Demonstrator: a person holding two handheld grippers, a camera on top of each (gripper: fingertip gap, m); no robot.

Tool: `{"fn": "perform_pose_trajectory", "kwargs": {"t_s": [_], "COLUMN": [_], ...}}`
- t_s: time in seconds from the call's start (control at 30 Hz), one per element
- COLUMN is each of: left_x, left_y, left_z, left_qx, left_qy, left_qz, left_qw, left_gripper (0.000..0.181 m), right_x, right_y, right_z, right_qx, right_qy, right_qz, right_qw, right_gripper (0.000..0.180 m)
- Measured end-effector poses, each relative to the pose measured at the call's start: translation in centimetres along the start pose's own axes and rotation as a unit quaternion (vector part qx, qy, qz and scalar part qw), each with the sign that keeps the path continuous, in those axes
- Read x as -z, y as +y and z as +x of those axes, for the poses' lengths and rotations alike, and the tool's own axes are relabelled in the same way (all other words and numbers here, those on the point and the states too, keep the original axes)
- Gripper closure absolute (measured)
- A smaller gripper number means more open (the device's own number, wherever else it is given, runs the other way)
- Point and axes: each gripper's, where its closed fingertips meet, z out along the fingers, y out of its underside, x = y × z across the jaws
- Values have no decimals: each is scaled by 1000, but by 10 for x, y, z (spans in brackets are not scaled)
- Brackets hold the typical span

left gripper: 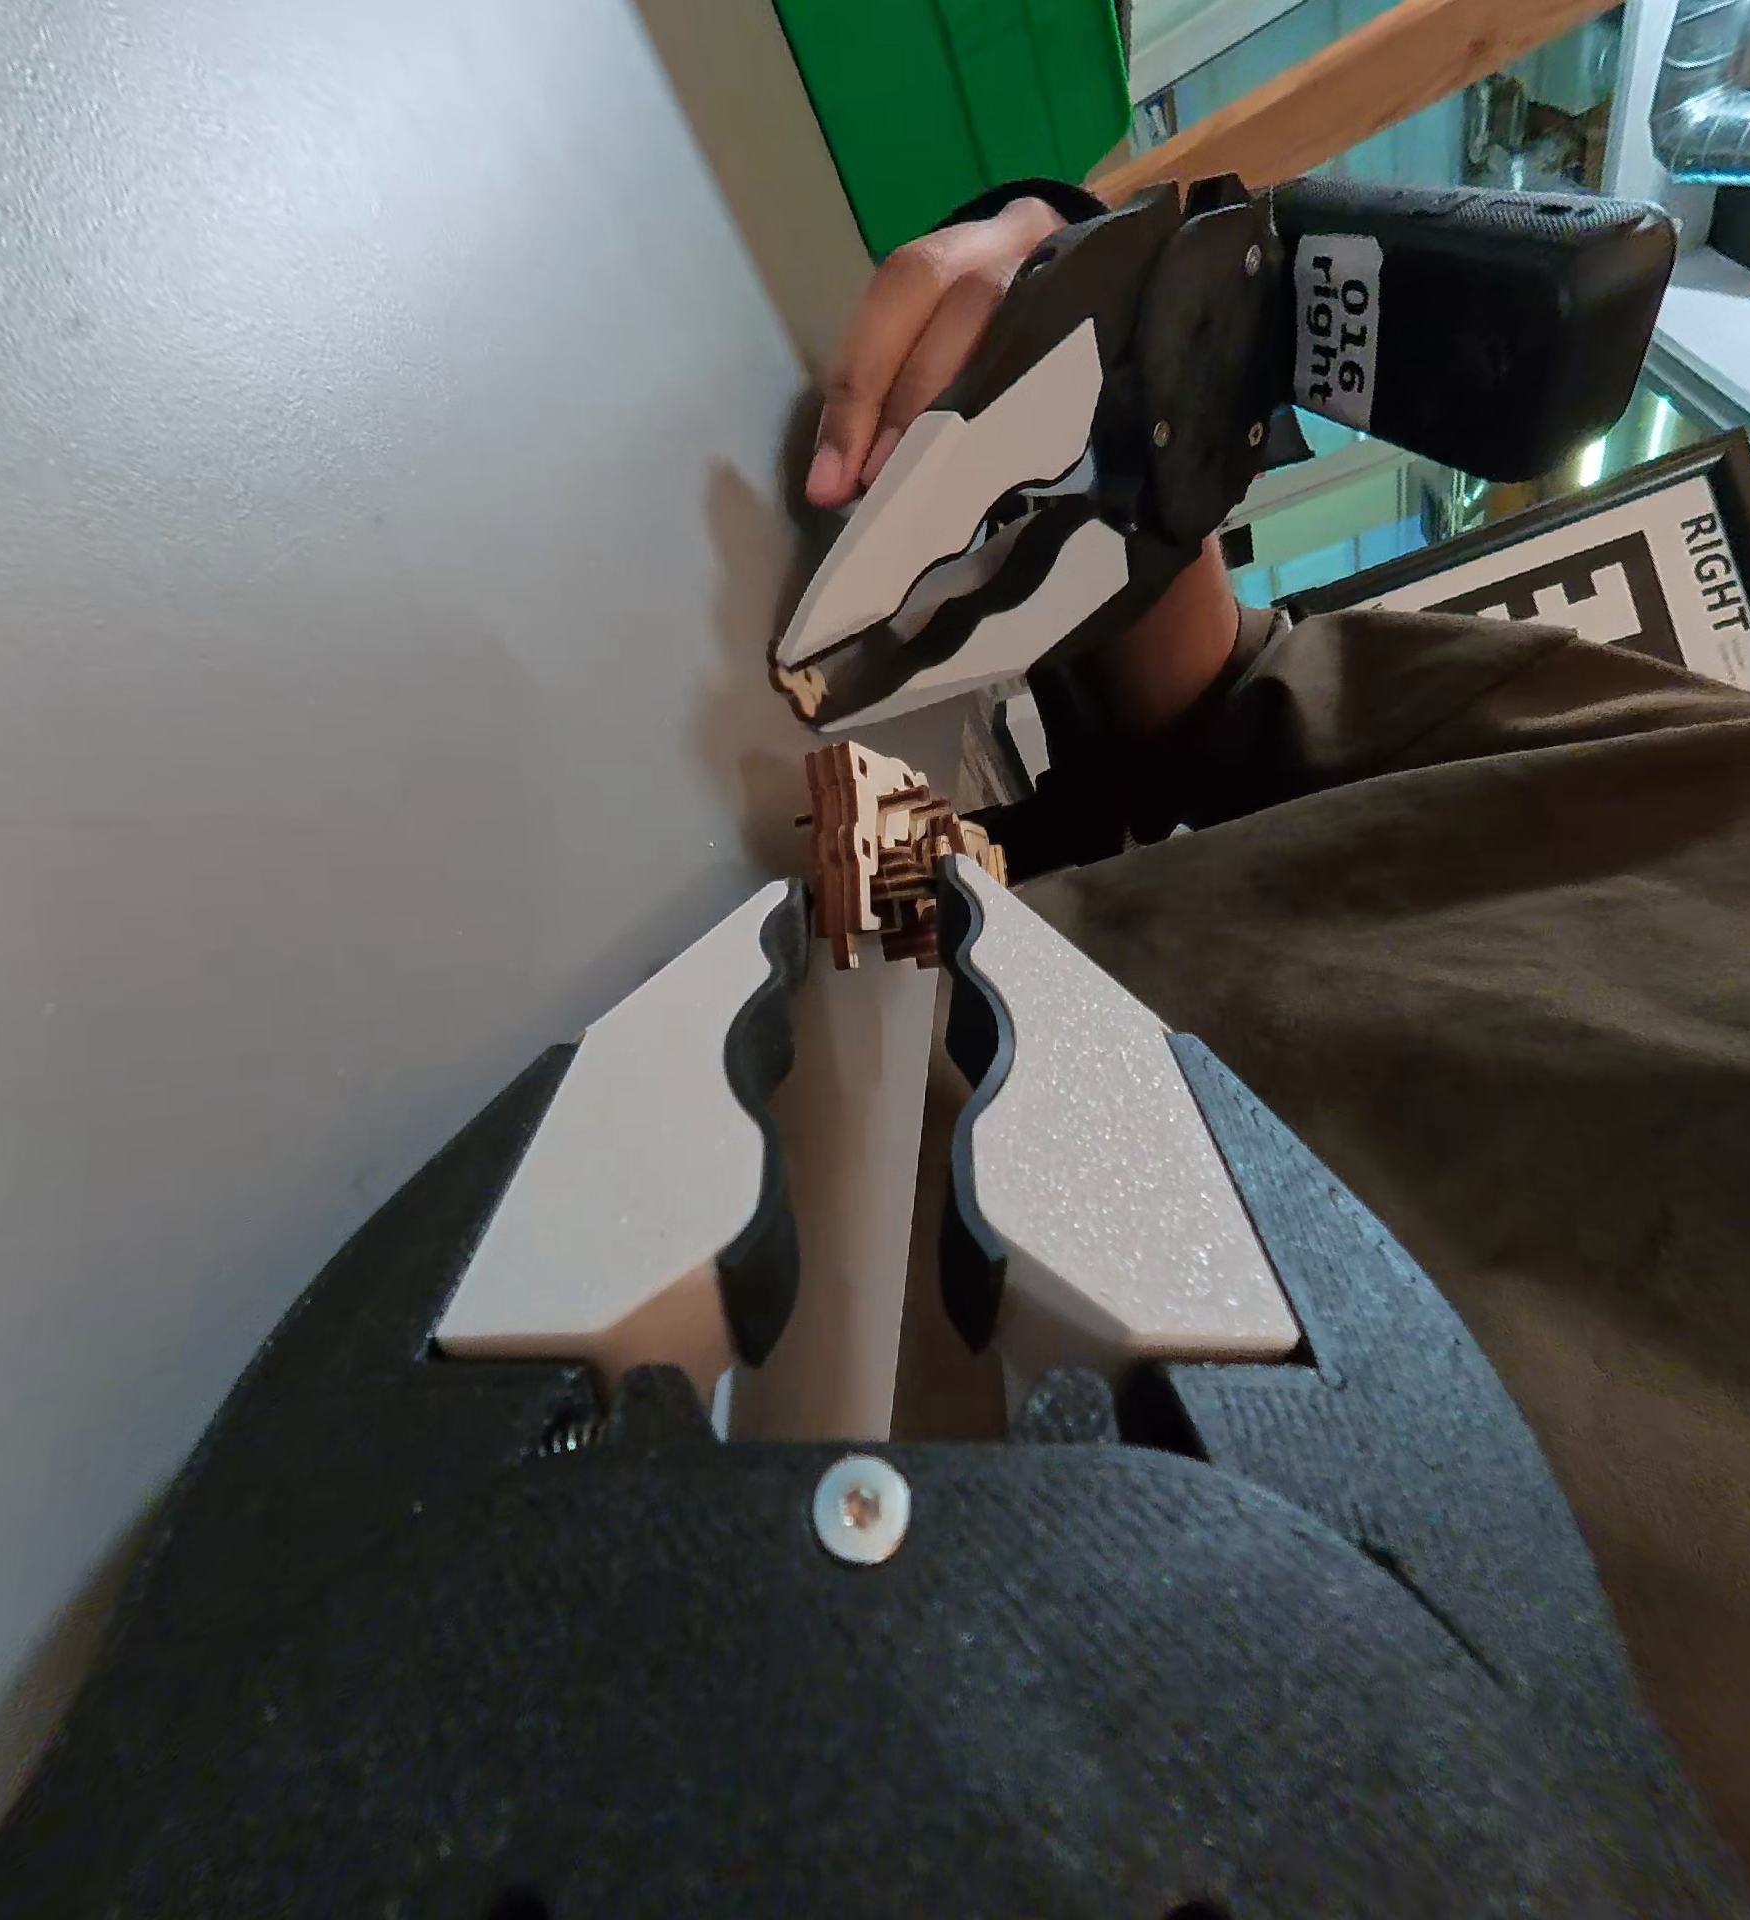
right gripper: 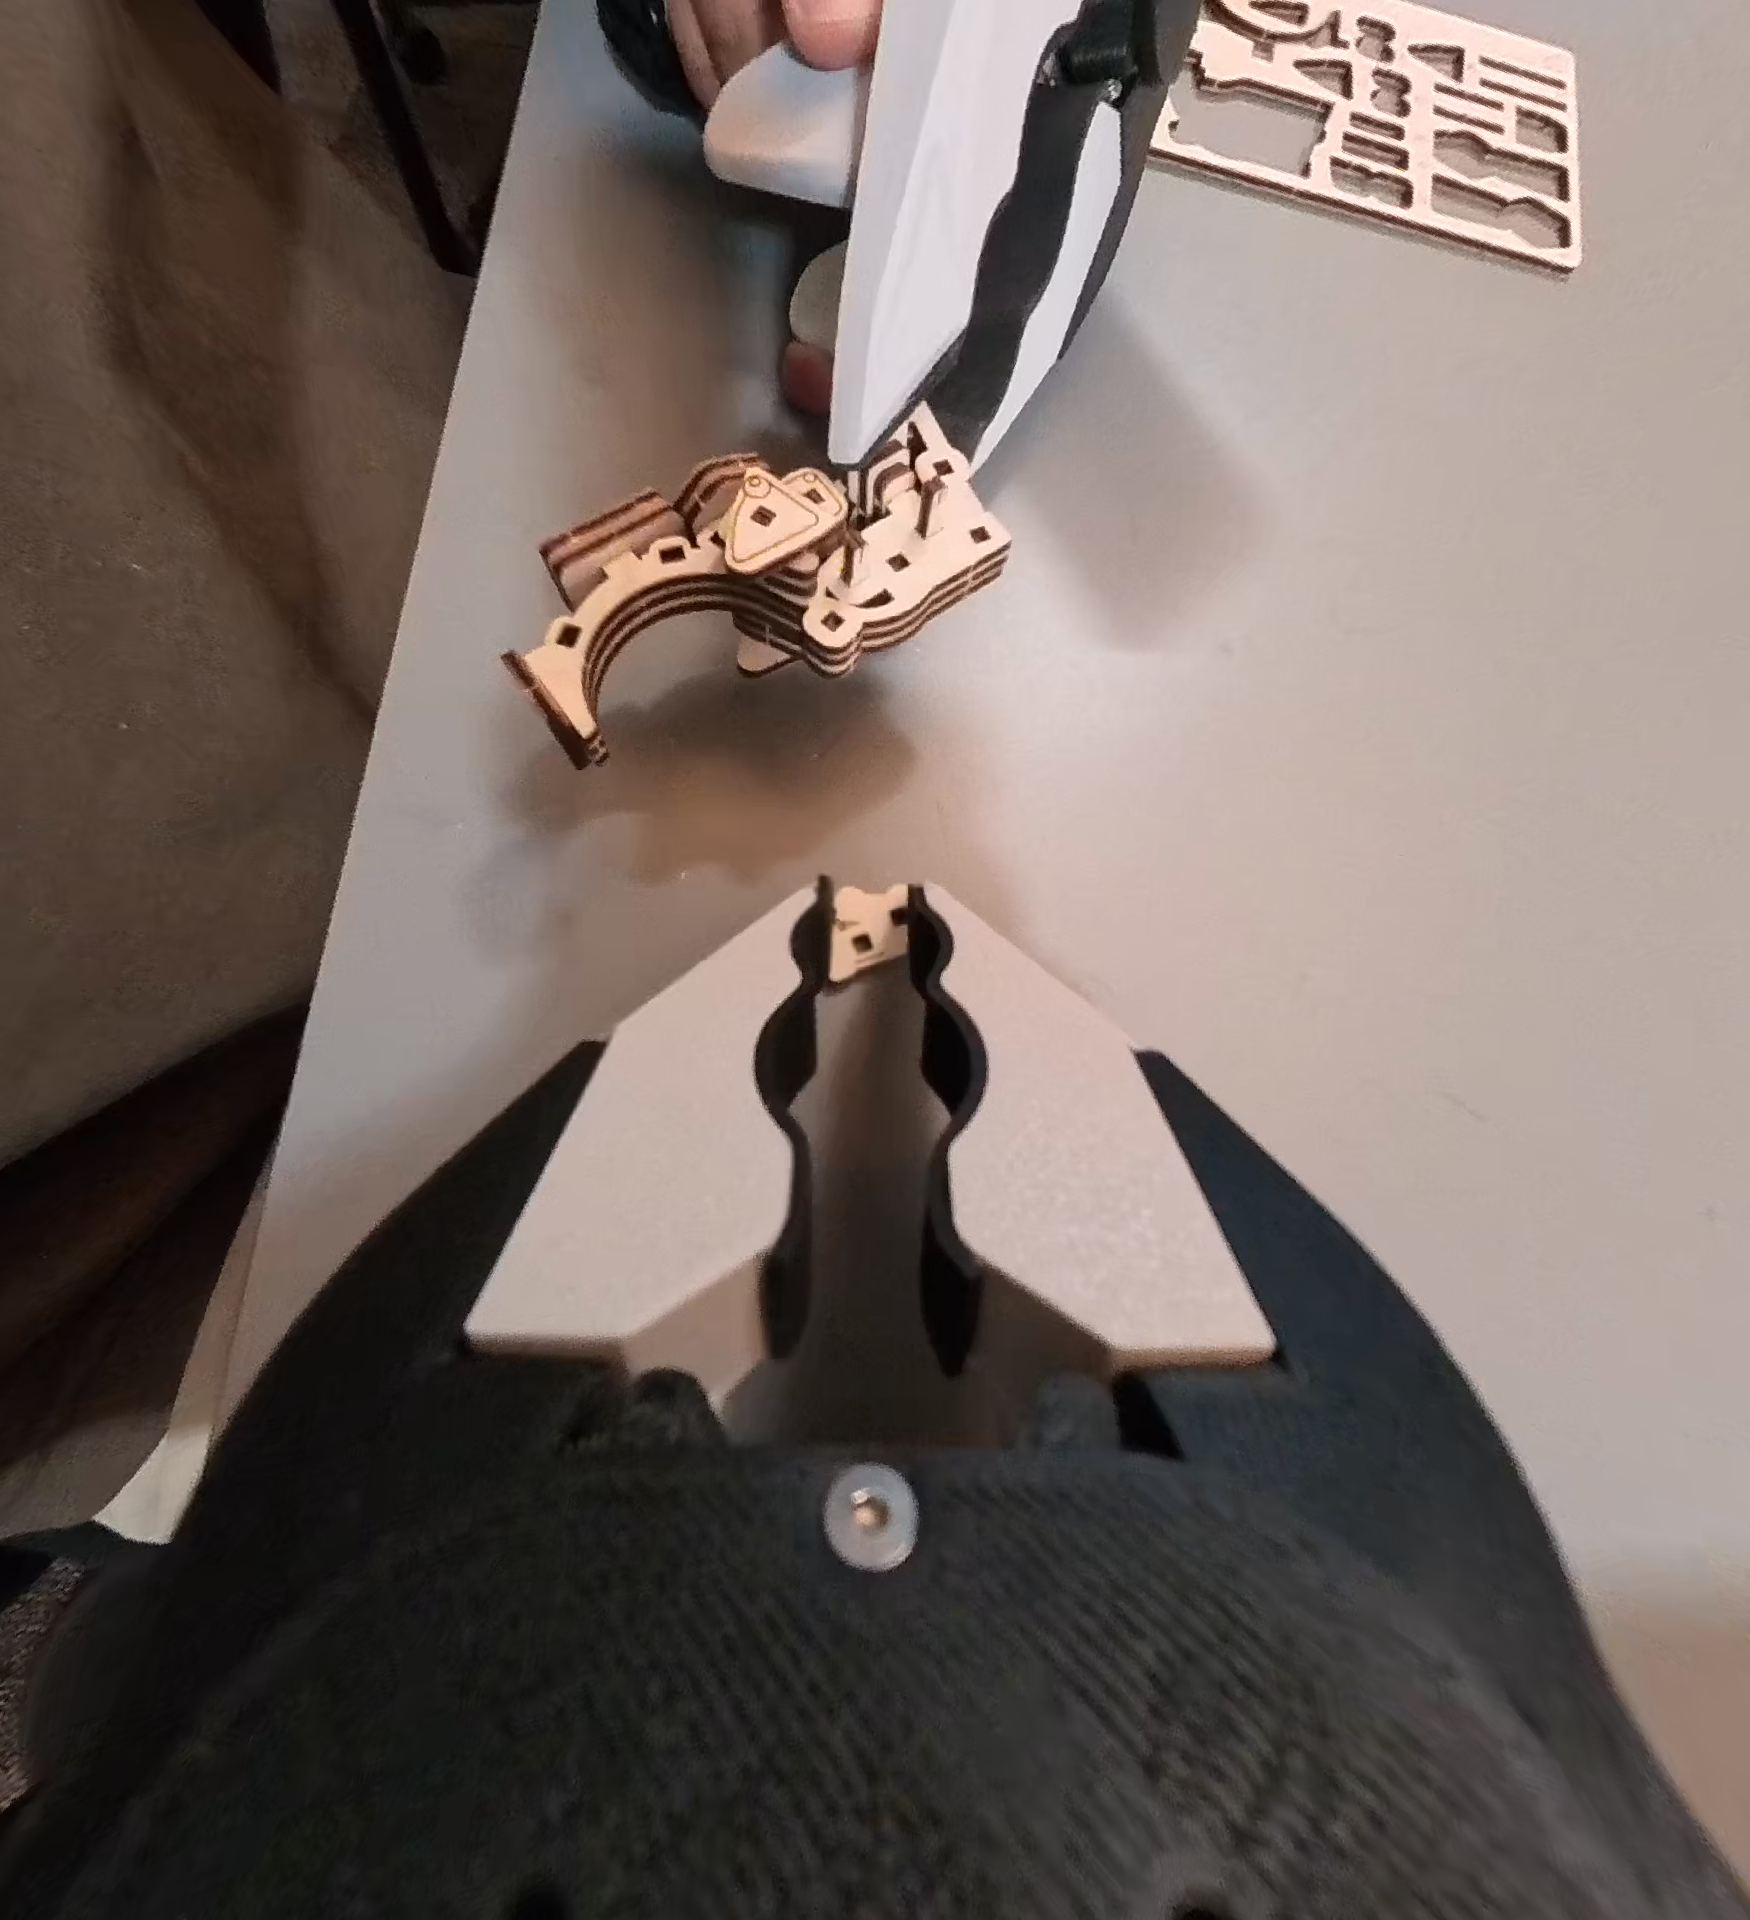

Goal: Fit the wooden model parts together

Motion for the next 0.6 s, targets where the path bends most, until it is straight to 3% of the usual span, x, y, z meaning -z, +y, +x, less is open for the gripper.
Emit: {"fn": "perform_pose_trajectory", "kwargs": {"t_s": [0.17, 0.43, 0.53, 0.6], "left_x": [0, 0, 0, 0], "left_y": [1, 1, 1, 1], "left_z": [0, 1, 1, 1], "left_qx": [-2, -2, -2, -1], "left_qy": [-1, 0, 1, 1], "left_qz": [2, 3, 3, 4], "left_qw": [1000, 1000, 1000, 1000], "left_gripper": [157, 157, 157, 157], "right_x": [9, 6, 3, 3], "right_y": [-8, 6, 4, 4], "right_z": [6, -2, -5, -4], "right_qx": [-14, -34, -49, -68], "right_qy": [25, 7, -10, -14], "right_qz": [25, -14, -8, -14], "right_qw": [999, 999, 999, 997], "right_gripper": [165, 136, 142, 159]}}
